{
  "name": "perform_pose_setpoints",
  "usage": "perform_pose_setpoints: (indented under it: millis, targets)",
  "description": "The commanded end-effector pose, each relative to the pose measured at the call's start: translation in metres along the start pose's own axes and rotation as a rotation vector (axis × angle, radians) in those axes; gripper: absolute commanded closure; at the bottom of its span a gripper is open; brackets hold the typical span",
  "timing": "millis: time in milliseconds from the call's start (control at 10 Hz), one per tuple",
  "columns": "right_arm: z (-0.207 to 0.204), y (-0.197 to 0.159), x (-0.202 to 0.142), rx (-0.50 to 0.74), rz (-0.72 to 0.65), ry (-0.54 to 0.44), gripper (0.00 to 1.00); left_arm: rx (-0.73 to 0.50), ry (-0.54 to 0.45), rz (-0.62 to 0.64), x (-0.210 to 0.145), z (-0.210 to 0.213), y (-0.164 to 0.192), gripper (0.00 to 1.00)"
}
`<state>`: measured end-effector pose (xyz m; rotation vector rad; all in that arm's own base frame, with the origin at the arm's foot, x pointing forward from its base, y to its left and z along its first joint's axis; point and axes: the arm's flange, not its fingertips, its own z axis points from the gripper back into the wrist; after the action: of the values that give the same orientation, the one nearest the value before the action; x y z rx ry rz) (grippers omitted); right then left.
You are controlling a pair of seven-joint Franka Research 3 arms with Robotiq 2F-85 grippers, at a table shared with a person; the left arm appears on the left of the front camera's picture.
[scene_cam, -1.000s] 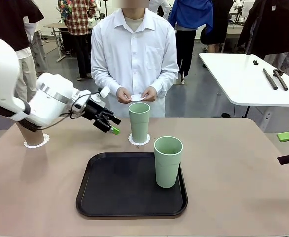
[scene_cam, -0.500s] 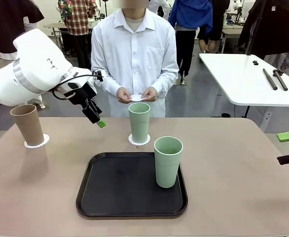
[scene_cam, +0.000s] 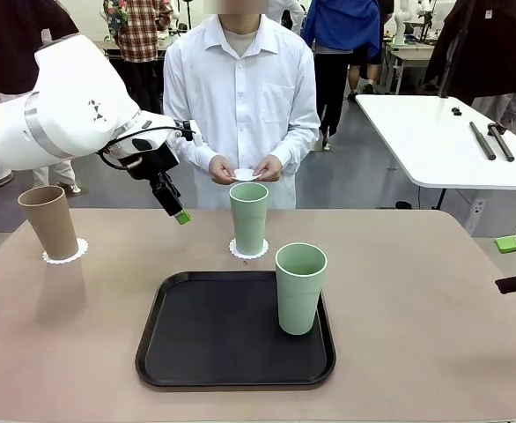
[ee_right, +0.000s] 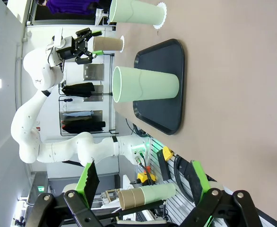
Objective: Place coasters on the table and set cups on them.
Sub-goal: Take one Reusable plastic cup from the Flat Tray and place it on a coaster set by the human.
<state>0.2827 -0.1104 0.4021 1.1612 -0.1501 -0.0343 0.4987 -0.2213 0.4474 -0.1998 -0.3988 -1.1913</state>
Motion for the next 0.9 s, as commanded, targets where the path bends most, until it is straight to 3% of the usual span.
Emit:
perform_pose_setpoints:
  millis: [0,700,800]
  targets:
    - [0.0,0.0,0.001,0.016,0.005,-0.002,0.0,-0.01,-0.018,-0.012,-0.006,-0.002,0.001,0.0]
    - [0.0,0.0,0.001,0.016,0.005,-0.002,0.0,0.0,0.001,0.001,-0.001,0.0,0.0,0.0]
    - [0.0,0.0,0.001,0.016,0.005,-0.002,0.0,0.123,0.082,0.122,-0.022,0.01,-0.02,0.0]
